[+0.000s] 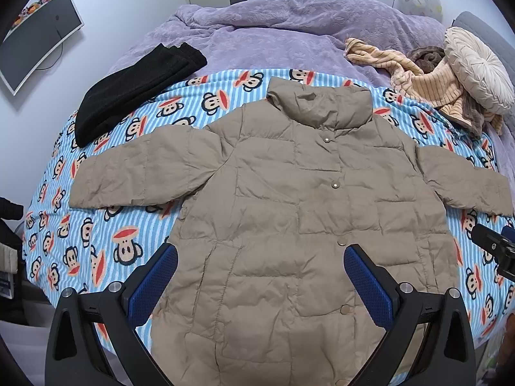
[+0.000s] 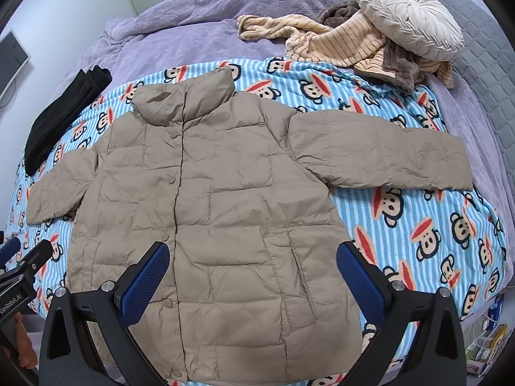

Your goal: Fold large clothes

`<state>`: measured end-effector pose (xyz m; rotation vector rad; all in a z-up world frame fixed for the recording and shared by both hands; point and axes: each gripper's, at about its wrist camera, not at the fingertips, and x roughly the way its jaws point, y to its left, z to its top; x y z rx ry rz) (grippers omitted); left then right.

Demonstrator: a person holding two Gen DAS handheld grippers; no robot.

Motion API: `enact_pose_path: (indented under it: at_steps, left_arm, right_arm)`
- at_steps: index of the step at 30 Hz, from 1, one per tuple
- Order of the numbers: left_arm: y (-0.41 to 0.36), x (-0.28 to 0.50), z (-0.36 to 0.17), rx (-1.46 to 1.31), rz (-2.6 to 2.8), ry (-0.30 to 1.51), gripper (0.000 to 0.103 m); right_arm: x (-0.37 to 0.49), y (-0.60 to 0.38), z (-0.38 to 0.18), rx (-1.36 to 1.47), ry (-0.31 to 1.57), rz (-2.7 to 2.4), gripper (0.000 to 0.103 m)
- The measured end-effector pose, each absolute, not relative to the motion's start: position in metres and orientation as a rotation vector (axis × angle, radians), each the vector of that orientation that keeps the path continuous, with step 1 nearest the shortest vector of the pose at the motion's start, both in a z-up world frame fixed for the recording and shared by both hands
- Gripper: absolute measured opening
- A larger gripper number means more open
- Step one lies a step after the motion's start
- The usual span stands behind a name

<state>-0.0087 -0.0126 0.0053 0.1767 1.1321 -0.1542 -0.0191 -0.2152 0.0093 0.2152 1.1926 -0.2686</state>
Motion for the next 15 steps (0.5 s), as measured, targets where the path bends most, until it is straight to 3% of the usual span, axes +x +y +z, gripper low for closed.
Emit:
enact_pose_path:
  at_steps: [15]
  left_arm:
    - [-0.0105,-0.0091,0.0091,0.153,-0.145,1.139,0.103]
  right_arm:
    - [-0.0193,-0.2138,0.0097,0.216,1.191,-0.269,0.103]
